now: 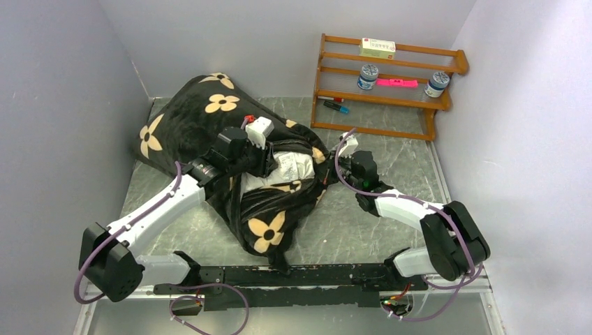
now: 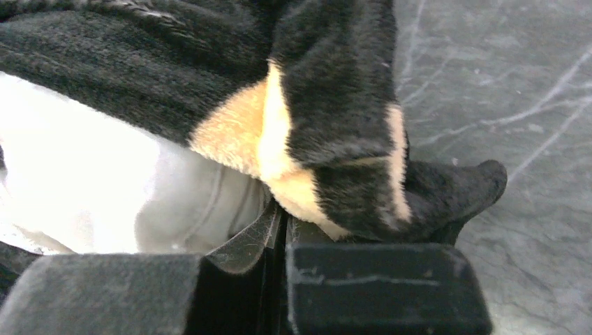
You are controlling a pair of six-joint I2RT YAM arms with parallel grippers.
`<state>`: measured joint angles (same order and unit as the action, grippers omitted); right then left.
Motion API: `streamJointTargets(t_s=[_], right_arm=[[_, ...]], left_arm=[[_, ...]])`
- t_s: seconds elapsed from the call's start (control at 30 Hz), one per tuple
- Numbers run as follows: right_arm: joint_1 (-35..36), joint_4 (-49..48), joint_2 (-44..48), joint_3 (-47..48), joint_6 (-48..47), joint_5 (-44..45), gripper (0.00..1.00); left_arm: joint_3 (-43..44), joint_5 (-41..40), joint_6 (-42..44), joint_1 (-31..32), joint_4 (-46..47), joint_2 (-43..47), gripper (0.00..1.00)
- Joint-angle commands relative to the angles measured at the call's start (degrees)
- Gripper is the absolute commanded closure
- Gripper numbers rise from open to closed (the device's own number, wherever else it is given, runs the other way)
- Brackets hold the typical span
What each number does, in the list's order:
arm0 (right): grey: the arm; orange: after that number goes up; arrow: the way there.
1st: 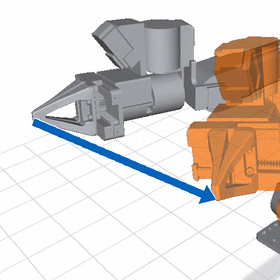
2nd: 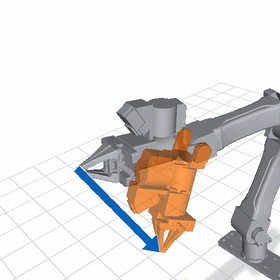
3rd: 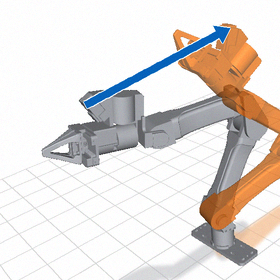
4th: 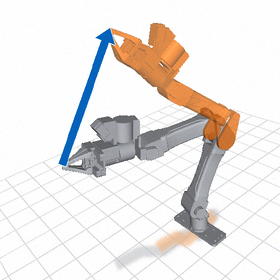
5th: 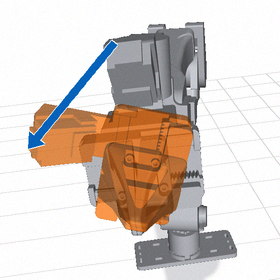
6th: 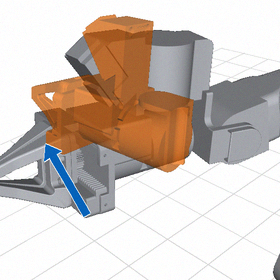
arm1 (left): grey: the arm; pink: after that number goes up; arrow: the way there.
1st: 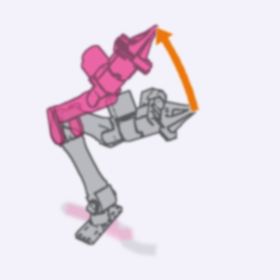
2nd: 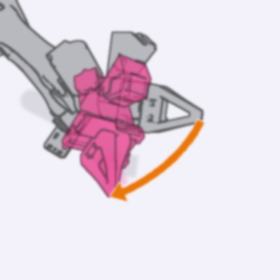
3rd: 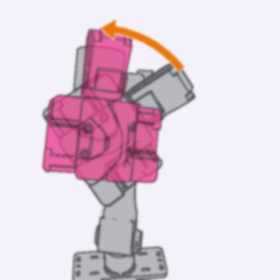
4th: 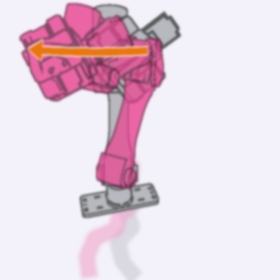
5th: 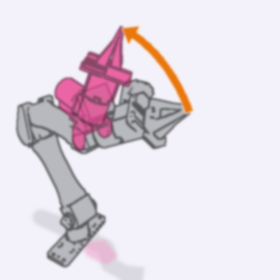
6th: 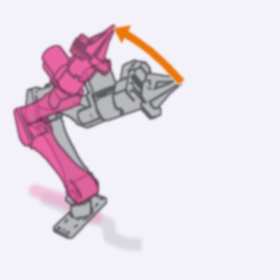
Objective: Remove the pillowcase from the pillow
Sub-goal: Remove the pillow from the pillowcase.
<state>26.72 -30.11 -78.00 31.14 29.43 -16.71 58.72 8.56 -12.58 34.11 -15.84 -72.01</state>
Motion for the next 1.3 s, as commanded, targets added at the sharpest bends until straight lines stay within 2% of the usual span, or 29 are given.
streamJointTargets(t_s=[0.0,0.13,0.3,0.47,0.63,0.87,1.1,1.27], right_arm=[[3.25,-0.49,-0.50,3.54,-0.34,-4.10,0.97],[3.43,-0.28,1.56,4.58,-0.10,-4.72,0.97],[3.53,1.60,4.27,5.28,-1.03,-4.85,0.97],[3.53,2.13,5.39,4.97,-1.24,-4.54,0.97],[3.65,2.76,5.95,4.53,-1.50,-4.34,0.97],[3.64,3.08,6.04,4.48,-1.70,-4.29,0.97],[3.65,2.66,6.03,3.88,-1.52,-4.38,0.97],[3.60,3.76,6.79,3.75,-2.04,-3.73,0.97]], left_arm=[[3.37,-10.89,4.13,1.68,-2.40,3.46,0.52],[8.10,-14.29,6.60,5.12,-4.90,3.74,0.35],[14.09,-15.73,8.60,9.85,-6.31,2.46,0.25],[21.23,-18.25,10.88,14.63,-8.23,-2.65,0.24],[29.50,-19.59,10.72,19.54,-14.18,-9.96,0.31],[30.36,-29.33,10.93,26.76,-16.90,-16.02,0.31],[31.19,-39.81,11.87,27.27,-18.77,-20.61,0.22],[30.56,-42.71,11.58,27.24,-19.38,-23.07,0.20]])
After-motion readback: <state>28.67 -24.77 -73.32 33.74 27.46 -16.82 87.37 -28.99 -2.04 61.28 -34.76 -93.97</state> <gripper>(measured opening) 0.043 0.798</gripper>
